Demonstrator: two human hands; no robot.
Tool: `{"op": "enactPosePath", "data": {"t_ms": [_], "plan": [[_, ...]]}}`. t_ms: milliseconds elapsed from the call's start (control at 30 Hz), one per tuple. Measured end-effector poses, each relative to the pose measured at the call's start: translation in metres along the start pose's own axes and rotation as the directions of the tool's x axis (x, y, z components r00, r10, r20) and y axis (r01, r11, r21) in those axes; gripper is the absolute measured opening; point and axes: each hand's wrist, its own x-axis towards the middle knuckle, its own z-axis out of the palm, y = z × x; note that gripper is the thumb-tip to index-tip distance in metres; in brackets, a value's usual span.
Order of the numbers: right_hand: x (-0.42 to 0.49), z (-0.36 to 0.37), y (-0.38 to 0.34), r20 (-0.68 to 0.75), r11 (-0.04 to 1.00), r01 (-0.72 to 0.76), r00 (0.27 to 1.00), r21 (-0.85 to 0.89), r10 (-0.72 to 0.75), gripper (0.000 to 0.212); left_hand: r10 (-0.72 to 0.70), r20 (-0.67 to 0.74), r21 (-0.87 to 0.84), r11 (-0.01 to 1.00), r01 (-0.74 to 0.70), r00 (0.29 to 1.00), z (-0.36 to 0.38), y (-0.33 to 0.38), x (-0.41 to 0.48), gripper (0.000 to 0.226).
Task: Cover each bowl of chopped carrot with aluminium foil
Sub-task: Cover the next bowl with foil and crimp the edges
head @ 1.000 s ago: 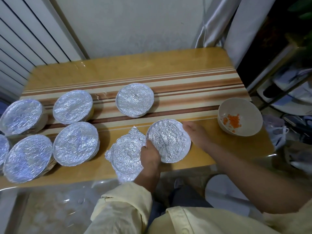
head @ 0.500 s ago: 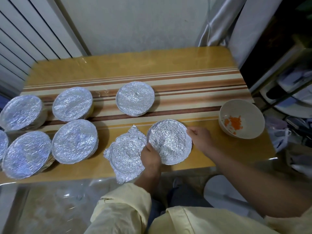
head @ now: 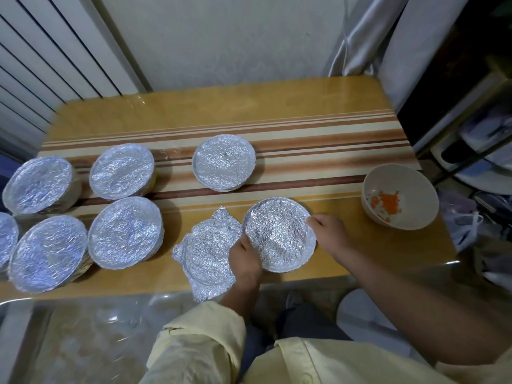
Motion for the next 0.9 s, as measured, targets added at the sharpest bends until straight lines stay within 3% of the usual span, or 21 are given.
{"op": "enactPosePath", "data": {"t_ms": [133, 267, 333, 500, 633, 767, 900], "plan": [[-0.004, -0.003, 0.007, 0.049, 0.992, -0.049, 0.998, 0.113, 0.044, 0.044, 0.015, 0.014, -0.038, 0.999, -0.015, 1.0, -0.003, 0.002, 0.006, 0.05], [-0.003, -0.007, 0.004, 0.225, 0.881, -0.327, 0.939, 0.341, 0.262, 0.026, 0.056, 0.082, -0.048, 0.997, -0.052, 0.995, -0.003, 0.01, 0.015, 0.047], [-0.003, -0.008, 0.001, 0.326, 0.819, -0.417, 0.897, 0.395, 0.3, 0.018, 0.061, 0.118, -0.061, 0.997, -0.054, 0.991, -0.002, 0.011, 0.022, 0.047], [0.004, -0.018, -0.002, 0.263, 0.837, -0.38, 0.919, 0.394, 0.294, 0.024, 0.033, 0.27, -0.166, 0.986, 0.013, 0.962, -0.006, 0.021, 0.03, 0.046], [0.024, -0.025, -0.011, 0.159, 0.71, -0.38, 0.92, 0.593, 0.359, 0.03, 0.058, 0.186, 0.044, 0.997, -0.067, 0.981, -0.018, 0.02, 0.042, 0.038], [0.048, -0.016, -0.02, 0.03, 0.581, -0.317, 0.894, 0.749, 0.448, 0.034, 0.059, 0.118, 0.313, 0.945, -0.094, 0.991, -0.035, 0.01, 0.054, 0.032], [0.072, 0.003, -0.027, 0.017, 0.44, -0.28, 0.858, 0.853, 0.513, 0.036, 0.07, 0.108, 0.439, 0.892, -0.111, 0.992, -0.045, 0.0, 0.065, 0.038]]}}
